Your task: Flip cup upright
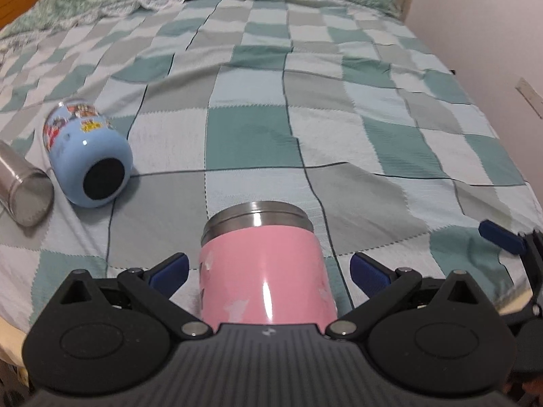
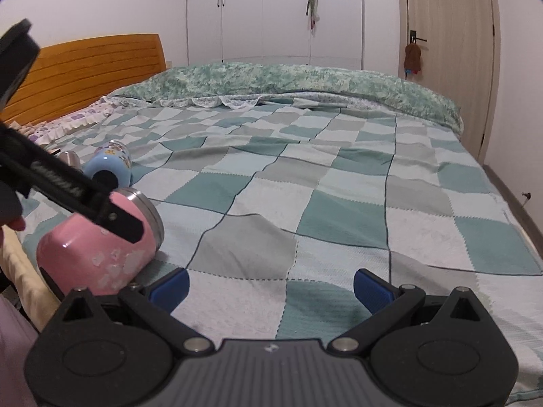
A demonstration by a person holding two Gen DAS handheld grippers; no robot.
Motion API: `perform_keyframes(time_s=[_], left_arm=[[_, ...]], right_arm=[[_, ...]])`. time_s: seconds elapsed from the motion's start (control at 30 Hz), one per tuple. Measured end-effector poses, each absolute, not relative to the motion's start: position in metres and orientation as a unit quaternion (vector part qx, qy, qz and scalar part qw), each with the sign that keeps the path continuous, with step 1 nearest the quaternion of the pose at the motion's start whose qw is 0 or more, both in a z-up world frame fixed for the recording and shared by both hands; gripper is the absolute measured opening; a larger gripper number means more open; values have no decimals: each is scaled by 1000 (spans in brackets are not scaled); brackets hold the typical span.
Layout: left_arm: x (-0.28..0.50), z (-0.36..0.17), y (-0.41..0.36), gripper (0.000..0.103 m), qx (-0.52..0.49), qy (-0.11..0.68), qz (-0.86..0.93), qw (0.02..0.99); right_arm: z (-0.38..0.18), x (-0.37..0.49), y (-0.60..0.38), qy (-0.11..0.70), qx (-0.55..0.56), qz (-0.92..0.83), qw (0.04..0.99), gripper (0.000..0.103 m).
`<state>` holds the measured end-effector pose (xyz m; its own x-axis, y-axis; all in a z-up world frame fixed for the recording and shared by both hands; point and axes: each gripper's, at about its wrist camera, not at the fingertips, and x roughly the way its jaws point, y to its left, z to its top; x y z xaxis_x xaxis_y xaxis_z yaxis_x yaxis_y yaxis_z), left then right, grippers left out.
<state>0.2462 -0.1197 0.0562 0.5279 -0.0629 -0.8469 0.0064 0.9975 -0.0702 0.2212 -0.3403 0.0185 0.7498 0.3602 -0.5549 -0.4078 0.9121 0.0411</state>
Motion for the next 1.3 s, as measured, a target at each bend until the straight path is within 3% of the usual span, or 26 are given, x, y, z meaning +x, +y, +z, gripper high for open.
perform_keyframes(time_s=[0.13, 0.2, 0.57, 1.03, 1.3], left_arm=[[260, 44, -121, 101, -28, 514, -28, 857], [263, 41, -122, 87, -17, 524, -23, 851], [236, 58, -112, 87, -9, 484, -64, 872], [179, 85, -92, 85, -22, 364, -105, 925], [198, 113, -90, 85, -25, 272, -107, 956]], right_arm=[[13, 224, -339, 294, -36, 210, 932, 103], [12, 223, -337, 295, -36, 214, 931, 103], [20, 221, -329, 284, -34, 221, 932, 103], [24, 204, -333, 247, 27, 207, 946, 103], [21, 199, -330, 200, 68, 165, 963, 103]])
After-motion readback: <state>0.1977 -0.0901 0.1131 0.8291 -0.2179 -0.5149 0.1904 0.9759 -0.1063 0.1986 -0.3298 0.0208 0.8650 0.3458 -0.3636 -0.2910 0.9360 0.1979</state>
